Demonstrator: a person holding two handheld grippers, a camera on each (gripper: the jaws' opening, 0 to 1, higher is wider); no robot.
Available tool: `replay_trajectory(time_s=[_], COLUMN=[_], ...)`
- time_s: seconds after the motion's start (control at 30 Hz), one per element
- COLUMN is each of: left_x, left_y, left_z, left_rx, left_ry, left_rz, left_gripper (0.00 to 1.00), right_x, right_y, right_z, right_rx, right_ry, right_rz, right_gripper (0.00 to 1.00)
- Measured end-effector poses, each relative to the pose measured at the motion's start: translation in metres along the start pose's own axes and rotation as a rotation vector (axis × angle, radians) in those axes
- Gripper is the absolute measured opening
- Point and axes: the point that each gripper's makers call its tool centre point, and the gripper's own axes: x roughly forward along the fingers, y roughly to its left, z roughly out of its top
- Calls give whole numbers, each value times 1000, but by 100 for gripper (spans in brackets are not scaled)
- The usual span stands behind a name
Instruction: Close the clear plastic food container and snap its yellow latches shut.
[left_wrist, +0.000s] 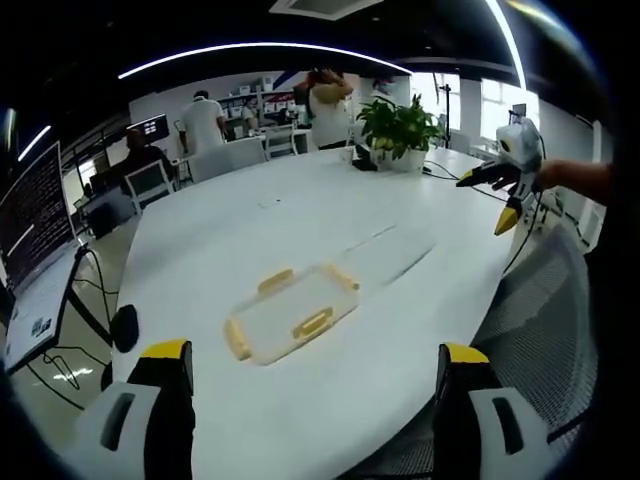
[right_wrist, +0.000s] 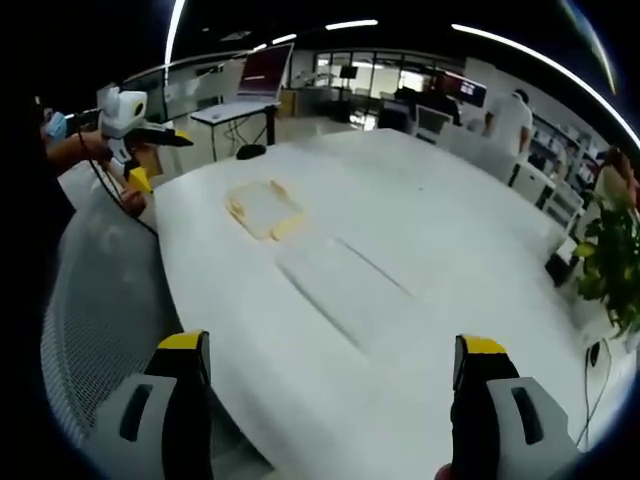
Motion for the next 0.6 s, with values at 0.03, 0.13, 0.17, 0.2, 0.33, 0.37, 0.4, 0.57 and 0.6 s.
replay_trajectory(time_s=[0.03,0.13,0.17,0.2,0.33,0.37,0.4,0.57,0.6], left_x=[0,1,1,2,2,2,3,4,4], left_y=[1,2,3,4,8,9,10,18,19], left_z=[0,0,0,-1,-2,-2,-1,0,0], left_rx=[-3,1,1,1,0,-2,-3,-1,1], left_ry=[-1,1,2,3,7,6,5,2,1], left_rz=[0,-4,-5,-5,-5,-5,-5,-6,-5], left_gripper=[99,99,99,99,98,98,98,96,96], right_x=[0,3,4,5,9,10,11,16,18], right_y=[0,-1,-1,-2,-3,-3,-3,-2,-3], right_z=[0,4,5,5,10,11,13,17,18], right_rx=[-2,-16,-19,-21,-32,-36,-40,-69,-76], right_ry=[1,7,7,8,11,13,15,28,30], right_rz=[1,13,16,21,36,42,45,71,78], right_gripper=[99,99,99,99,99,99,99,99,99])
